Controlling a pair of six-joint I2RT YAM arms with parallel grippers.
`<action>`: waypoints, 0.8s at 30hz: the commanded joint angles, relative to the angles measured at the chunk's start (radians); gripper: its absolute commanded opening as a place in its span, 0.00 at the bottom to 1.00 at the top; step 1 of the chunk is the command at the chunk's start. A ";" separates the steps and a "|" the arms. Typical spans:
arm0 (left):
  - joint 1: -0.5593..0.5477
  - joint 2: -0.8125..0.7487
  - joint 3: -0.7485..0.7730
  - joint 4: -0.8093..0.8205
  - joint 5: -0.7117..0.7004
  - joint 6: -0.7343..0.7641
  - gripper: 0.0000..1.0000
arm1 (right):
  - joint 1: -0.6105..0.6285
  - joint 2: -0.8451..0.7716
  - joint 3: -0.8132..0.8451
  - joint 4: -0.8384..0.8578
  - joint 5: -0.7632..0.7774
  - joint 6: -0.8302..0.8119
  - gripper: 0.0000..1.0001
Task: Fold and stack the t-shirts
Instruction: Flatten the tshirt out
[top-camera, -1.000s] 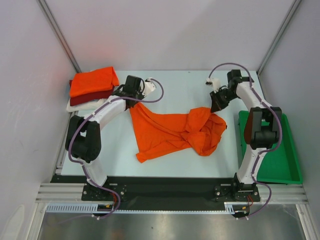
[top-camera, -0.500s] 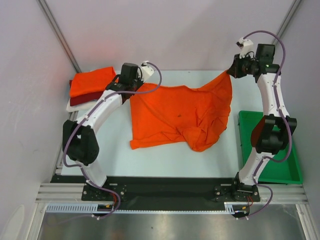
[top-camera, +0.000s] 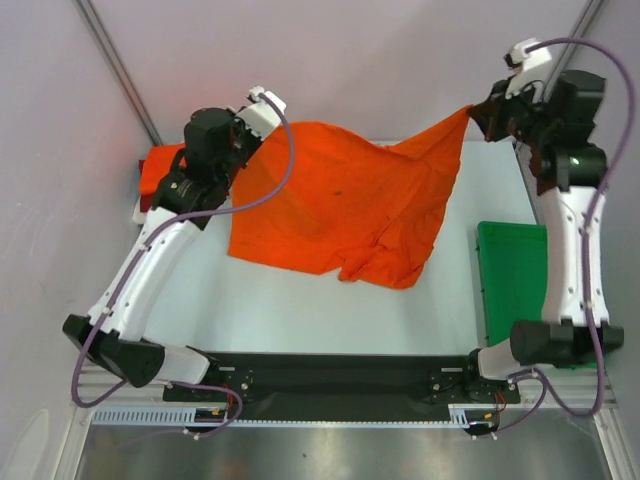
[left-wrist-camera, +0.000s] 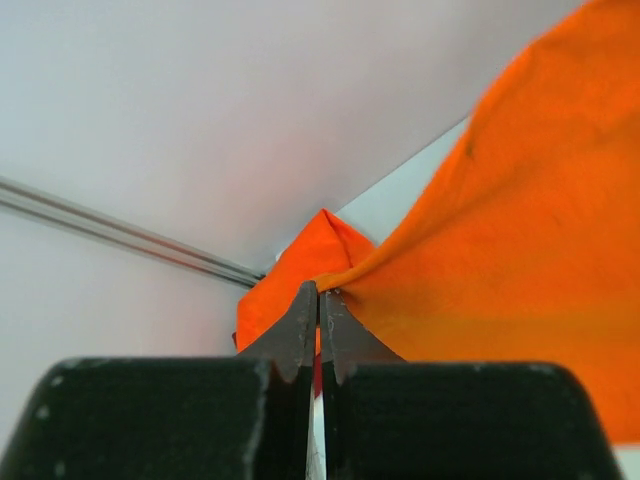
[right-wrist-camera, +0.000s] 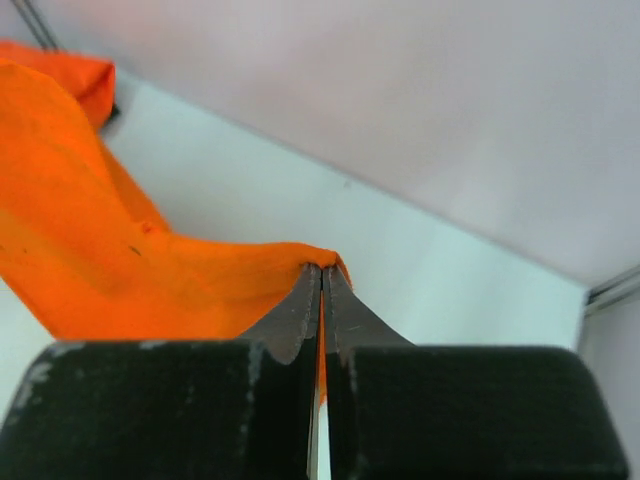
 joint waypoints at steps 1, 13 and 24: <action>-0.005 -0.119 0.011 -0.028 0.005 0.019 0.00 | -0.007 -0.196 -0.007 -0.007 0.063 -0.005 0.00; -0.022 -0.386 0.103 -0.138 0.086 0.050 0.01 | -0.052 -0.502 0.076 -0.088 0.166 0.035 0.00; 0.030 -0.460 0.293 -0.208 0.170 0.030 0.00 | -0.130 -0.535 0.338 -0.093 0.193 0.065 0.00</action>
